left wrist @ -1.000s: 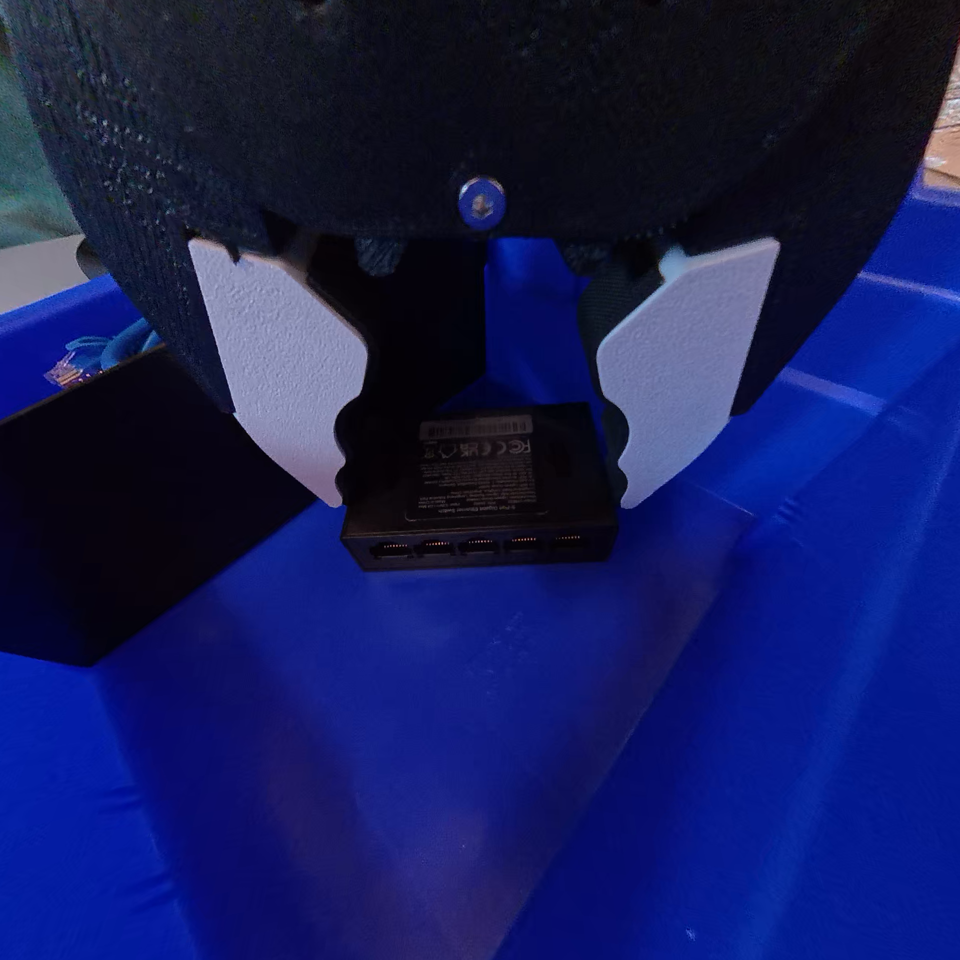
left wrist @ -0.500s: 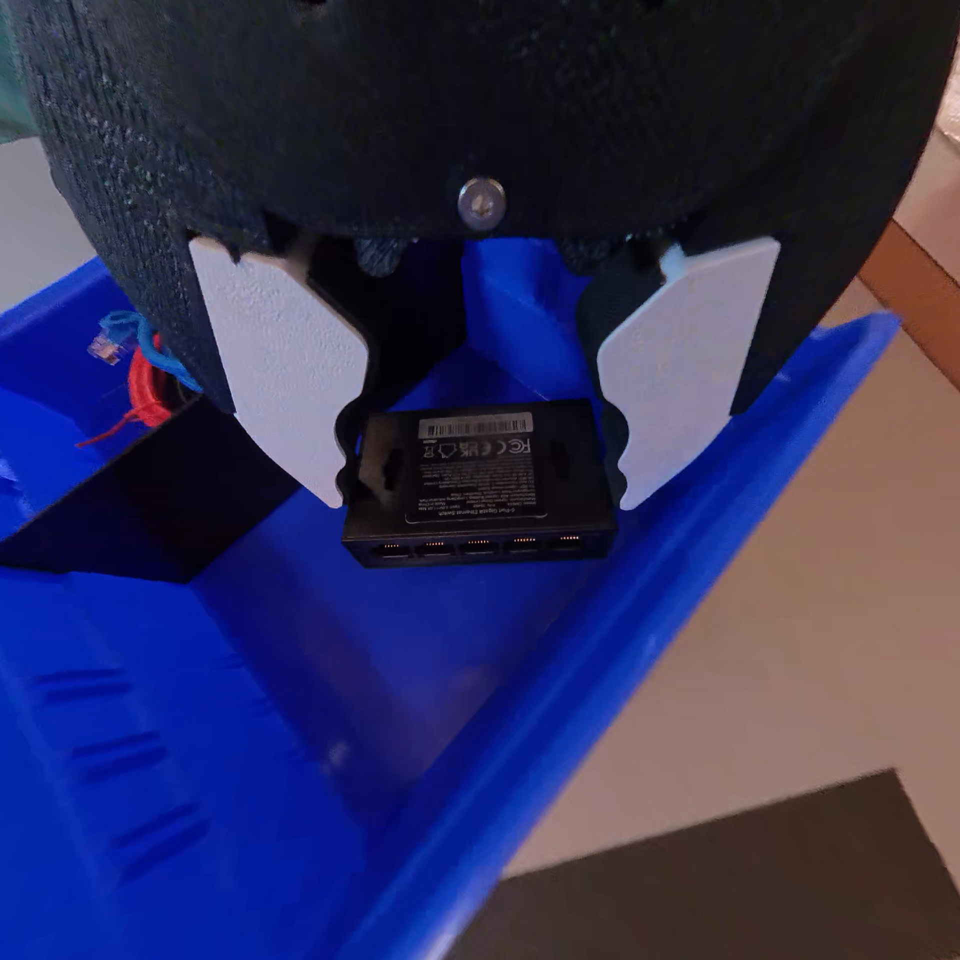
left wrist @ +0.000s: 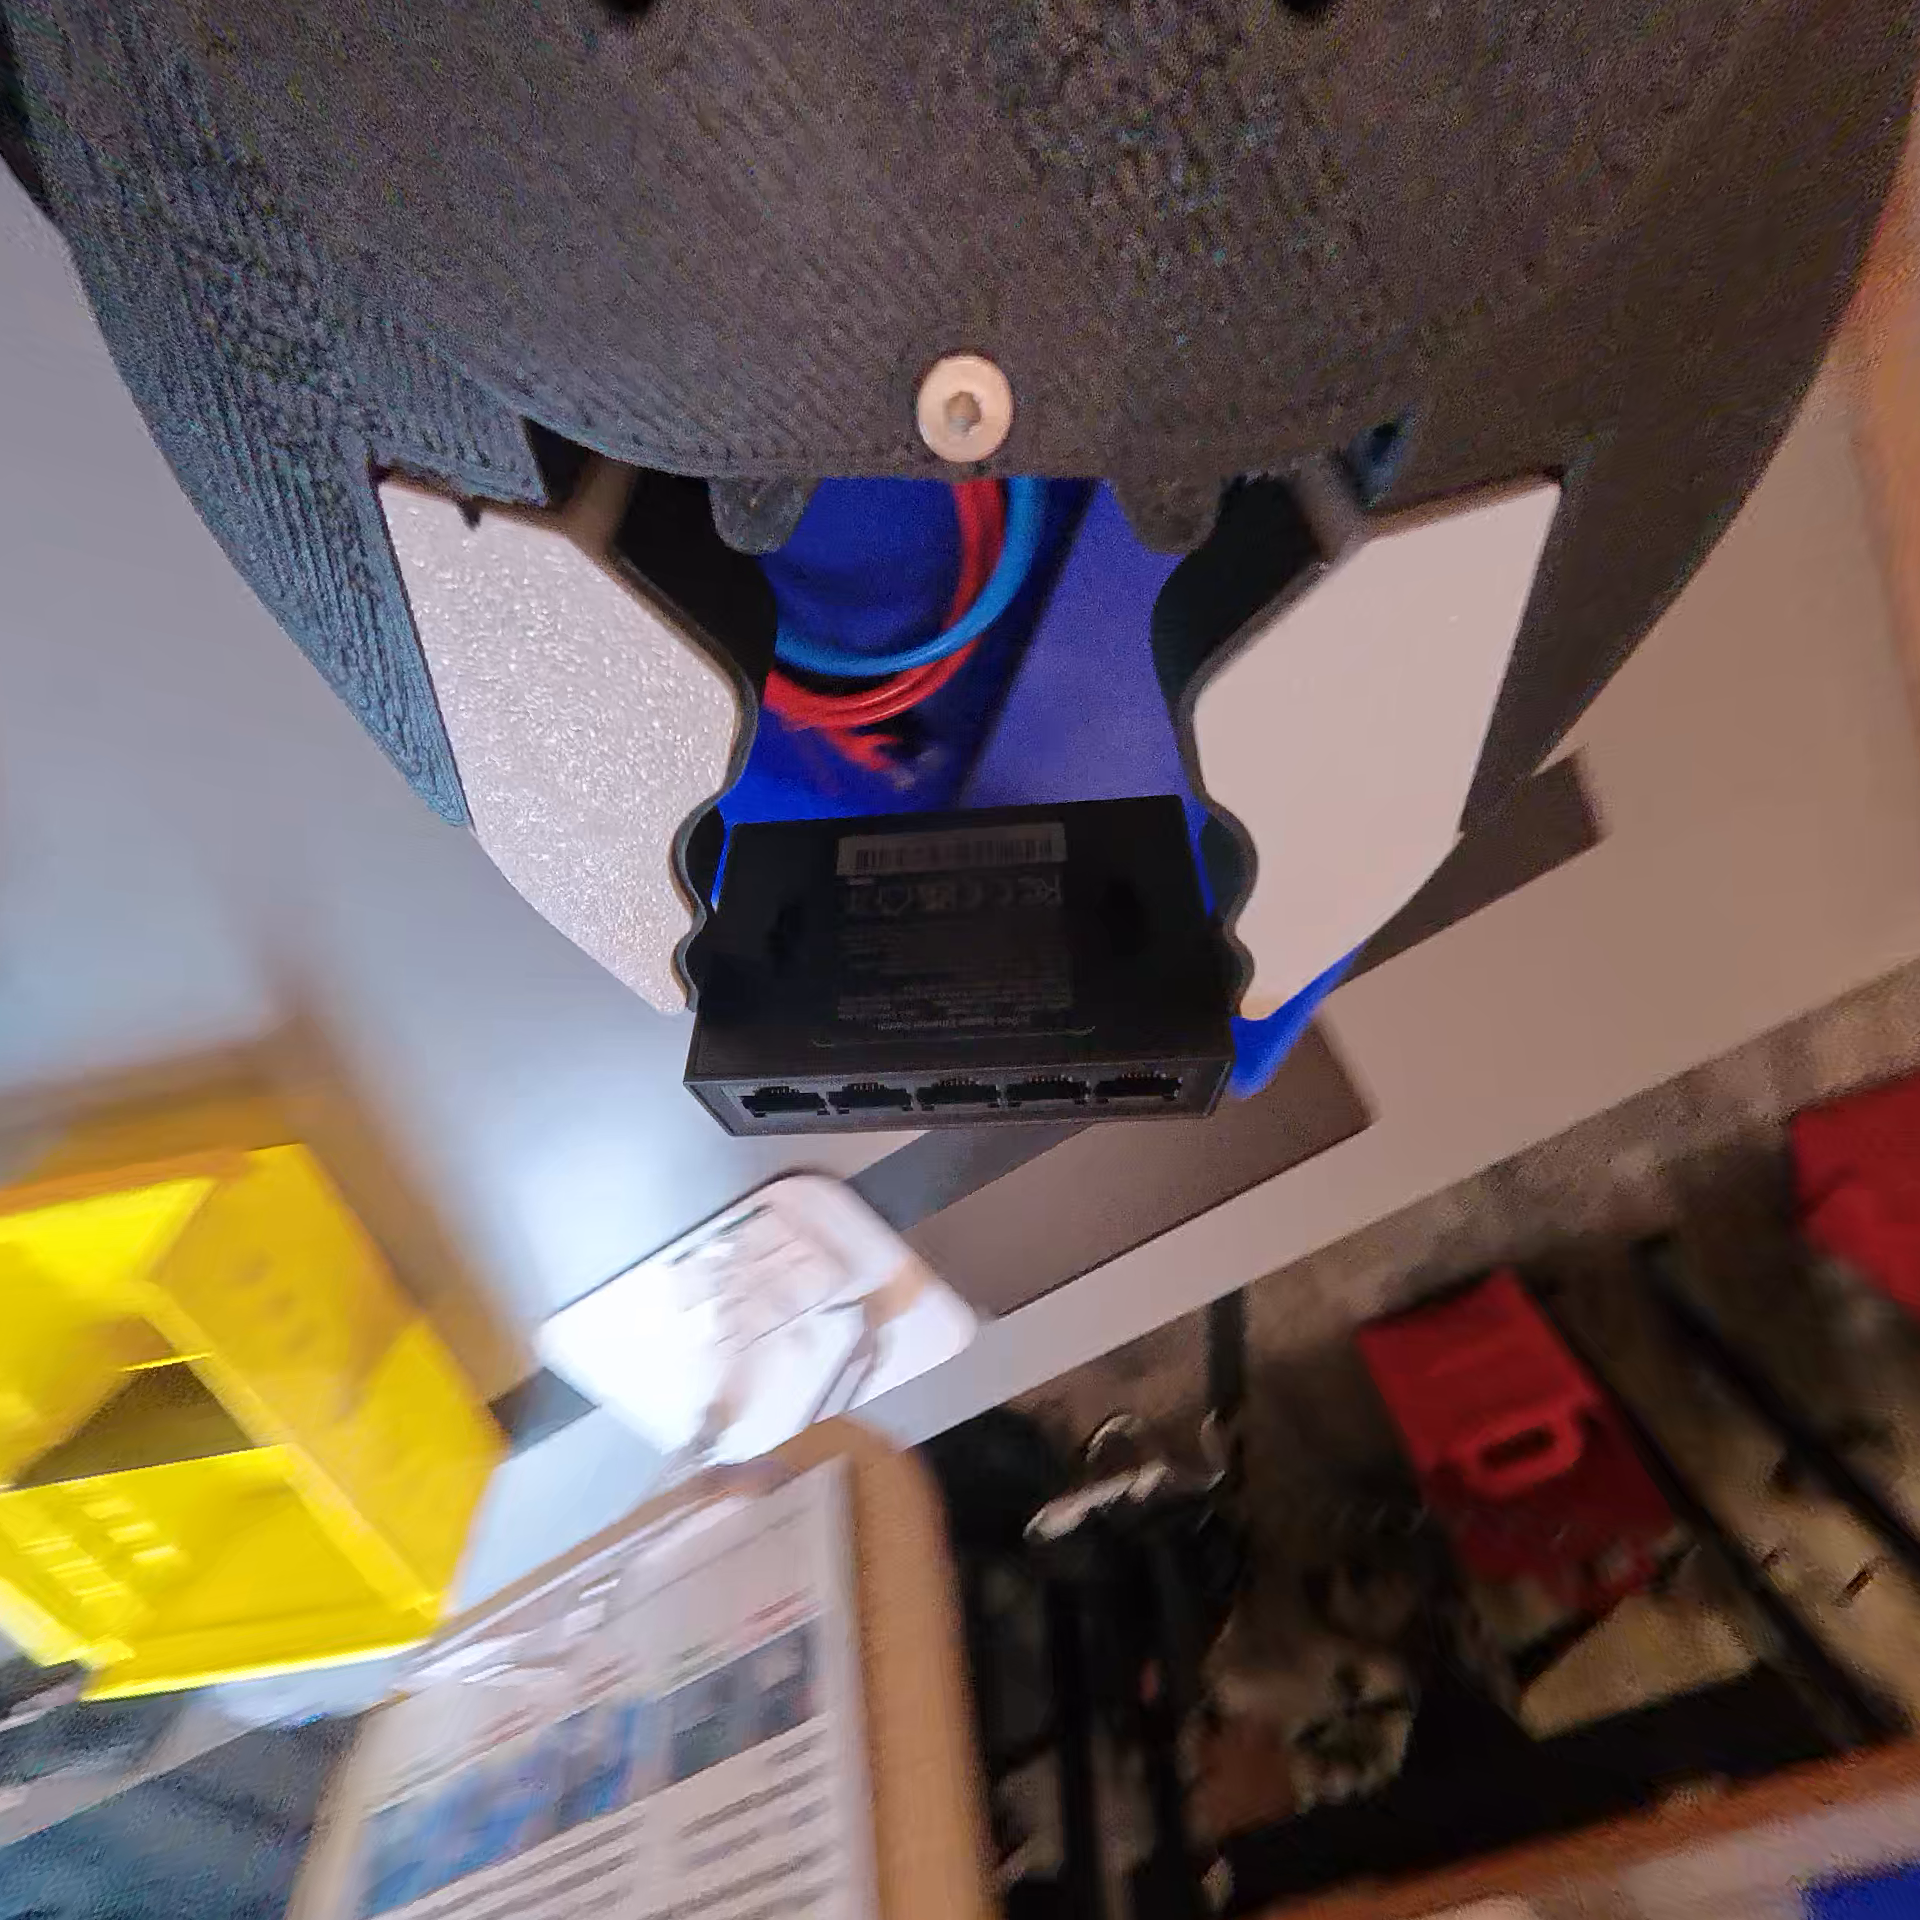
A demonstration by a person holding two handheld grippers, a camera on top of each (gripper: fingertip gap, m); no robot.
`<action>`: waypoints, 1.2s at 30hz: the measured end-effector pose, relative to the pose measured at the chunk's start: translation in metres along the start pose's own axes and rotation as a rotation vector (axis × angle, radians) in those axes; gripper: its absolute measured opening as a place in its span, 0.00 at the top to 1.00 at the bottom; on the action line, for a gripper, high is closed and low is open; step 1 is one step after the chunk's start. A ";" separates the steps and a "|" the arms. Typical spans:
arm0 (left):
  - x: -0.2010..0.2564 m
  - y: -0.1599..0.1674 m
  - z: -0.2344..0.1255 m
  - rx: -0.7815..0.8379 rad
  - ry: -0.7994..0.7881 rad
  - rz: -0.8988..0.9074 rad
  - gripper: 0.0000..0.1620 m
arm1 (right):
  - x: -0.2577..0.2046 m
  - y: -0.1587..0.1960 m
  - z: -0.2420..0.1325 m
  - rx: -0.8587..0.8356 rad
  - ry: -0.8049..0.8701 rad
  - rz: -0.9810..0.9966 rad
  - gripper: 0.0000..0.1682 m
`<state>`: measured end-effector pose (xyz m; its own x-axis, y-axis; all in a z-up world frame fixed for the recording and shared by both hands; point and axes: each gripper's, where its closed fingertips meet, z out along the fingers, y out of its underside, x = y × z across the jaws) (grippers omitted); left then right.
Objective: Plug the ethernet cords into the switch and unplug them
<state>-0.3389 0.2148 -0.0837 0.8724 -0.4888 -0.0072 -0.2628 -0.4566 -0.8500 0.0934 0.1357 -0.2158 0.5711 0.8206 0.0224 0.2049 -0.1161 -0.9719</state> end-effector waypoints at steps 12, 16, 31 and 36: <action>0.306 0.021 0.012 0.246 0.678 0.125 0.43 | -0.045 -0.012 0.008 0.035 -0.011 -0.320 0.80; 0.345 0.047 0.044 0.207 0.796 0.014 0.43 | -0.079 -0.021 0.016 0.045 -0.032 -0.484 0.75; 0.369 0.112 0.093 -0.045 0.875 -0.280 0.43 | -0.139 0.002 0.057 -0.071 0.004 -0.875 0.57; 0.378 0.104 0.080 0.020 0.962 -0.242 0.44 | -0.147 -0.012 0.046 0.047 -0.022 -0.914 0.57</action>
<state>-0.0032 0.0423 -0.2167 0.1929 -0.7834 0.5908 -0.1068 -0.6153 -0.7810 -0.0297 0.0422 -0.2183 0.1873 0.5921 0.7838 0.5373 0.6062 -0.5864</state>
